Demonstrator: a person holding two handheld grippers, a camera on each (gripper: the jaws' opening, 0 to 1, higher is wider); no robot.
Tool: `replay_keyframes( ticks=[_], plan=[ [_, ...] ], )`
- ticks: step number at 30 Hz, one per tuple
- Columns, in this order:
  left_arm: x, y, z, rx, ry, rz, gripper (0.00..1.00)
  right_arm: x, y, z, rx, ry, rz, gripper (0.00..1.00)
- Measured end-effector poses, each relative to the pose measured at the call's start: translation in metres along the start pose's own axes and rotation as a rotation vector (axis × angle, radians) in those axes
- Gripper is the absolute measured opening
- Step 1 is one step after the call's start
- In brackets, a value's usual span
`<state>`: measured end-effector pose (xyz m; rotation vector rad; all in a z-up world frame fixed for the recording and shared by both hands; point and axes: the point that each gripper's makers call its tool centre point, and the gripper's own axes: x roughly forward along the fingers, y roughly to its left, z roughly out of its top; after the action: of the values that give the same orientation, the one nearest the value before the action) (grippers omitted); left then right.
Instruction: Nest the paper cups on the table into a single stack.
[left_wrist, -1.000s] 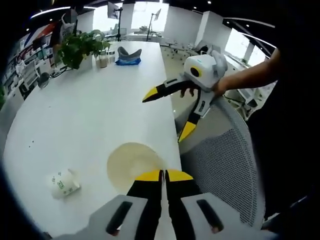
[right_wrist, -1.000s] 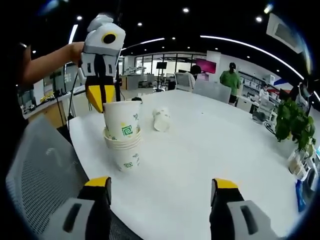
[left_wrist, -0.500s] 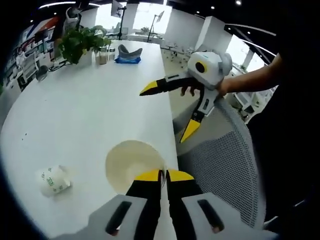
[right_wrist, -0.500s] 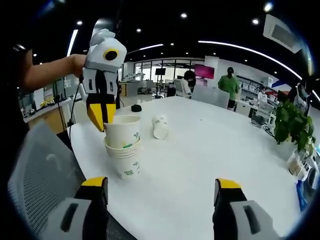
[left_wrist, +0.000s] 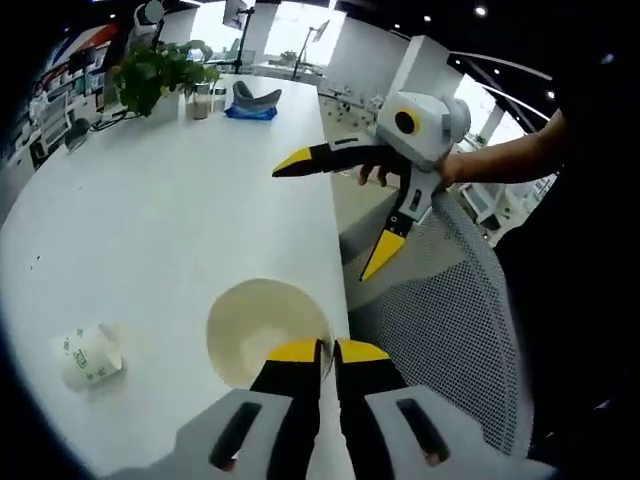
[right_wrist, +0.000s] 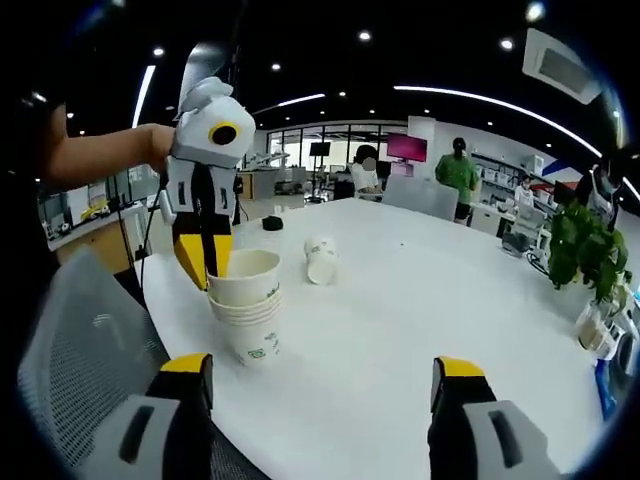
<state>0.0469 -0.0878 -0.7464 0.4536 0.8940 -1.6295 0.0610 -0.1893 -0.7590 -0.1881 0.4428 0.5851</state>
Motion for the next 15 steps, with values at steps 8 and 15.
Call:
replay_keyframes(
  ticks=[8,15],
  plan=[
    [0.007,-0.002,0.000,-0.007,0.013,-0.022,0.02,0.000,-0.001,0.001,0.005,-0.006,-0.006,0.91],
    [0.015,0.002,-0.008,-0.001,0.031,-0.038,0.03,0.000,-0.002,0.001,0.008,-0.004,-0.011,0.91]
  ],
)
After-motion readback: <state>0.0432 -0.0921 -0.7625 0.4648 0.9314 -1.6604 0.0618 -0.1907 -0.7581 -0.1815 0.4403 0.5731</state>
